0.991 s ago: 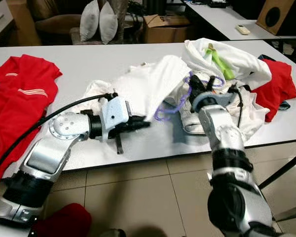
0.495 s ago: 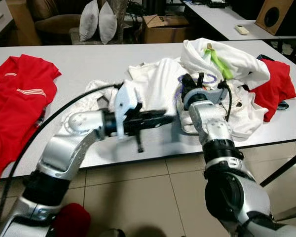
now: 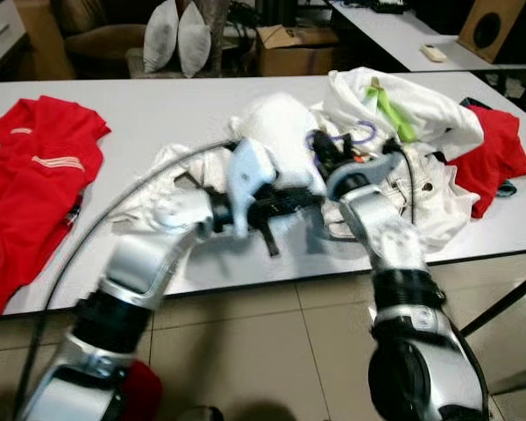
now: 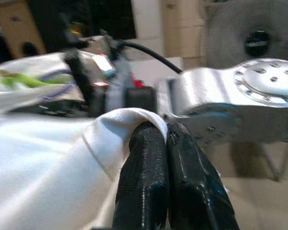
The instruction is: Hang hanger
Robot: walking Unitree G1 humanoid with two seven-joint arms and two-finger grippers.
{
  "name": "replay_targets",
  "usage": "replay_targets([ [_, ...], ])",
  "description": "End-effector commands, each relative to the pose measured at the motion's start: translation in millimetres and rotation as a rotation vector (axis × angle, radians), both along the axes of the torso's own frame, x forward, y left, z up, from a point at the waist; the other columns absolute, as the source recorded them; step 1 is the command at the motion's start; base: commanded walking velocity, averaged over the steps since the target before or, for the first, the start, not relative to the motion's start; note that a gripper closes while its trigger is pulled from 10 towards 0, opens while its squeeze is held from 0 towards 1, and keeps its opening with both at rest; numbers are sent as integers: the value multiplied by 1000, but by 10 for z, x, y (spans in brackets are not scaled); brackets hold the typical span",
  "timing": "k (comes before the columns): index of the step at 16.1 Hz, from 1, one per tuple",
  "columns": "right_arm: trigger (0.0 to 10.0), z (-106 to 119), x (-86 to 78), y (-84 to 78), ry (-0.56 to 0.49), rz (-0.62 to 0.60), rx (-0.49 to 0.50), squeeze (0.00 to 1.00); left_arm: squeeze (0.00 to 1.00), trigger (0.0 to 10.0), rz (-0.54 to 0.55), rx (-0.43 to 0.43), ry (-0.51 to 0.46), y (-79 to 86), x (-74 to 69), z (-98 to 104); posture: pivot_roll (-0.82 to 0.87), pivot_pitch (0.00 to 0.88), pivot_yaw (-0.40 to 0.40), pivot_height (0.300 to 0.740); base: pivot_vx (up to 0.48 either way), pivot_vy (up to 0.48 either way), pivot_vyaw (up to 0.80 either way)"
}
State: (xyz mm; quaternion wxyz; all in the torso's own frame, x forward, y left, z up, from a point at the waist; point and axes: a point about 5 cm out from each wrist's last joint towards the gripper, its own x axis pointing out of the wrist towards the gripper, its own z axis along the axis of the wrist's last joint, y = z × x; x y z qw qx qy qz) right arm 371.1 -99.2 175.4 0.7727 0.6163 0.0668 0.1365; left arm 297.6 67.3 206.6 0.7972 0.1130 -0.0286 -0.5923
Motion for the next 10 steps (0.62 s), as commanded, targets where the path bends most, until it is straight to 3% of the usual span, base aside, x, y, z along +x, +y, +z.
replay_targets([
  [1, 10000, -26, -57, 46, 6, 4, 89, 0, 0, 10000, -26, 60, 12, -38, -45, -92, -157, 0, 22, 740, 0, 0, 0],
  [3, 10000, -40, -75, -3, 8, -6, 108, 0, 0, 10000, -53, 45, 41, -63, -78, -116, -158, 0, 21, 740, 0, 0, 0],
  [4, 10000, -49, -91, -18, 15, -8, 101, 0, 1000, 10000, -98, 22, 49, -66, -120, -74, -160, 0, 18, 740, 0, 0, 0],
  [7, 10000, -45, -86, -4, 21, -4, 108, 0, 1000, 10000, -146, 63, 76, -48, -180, -112, -154, 0, 7, 740, 0, 0, 0],
  [10, 10000, -11, -59, 0, 17, -4, 139, 0, 1000, 10000, -48, 190, 35, 11, -111, -240, -142, 0, -6, 740, 0, 0, 0],
])
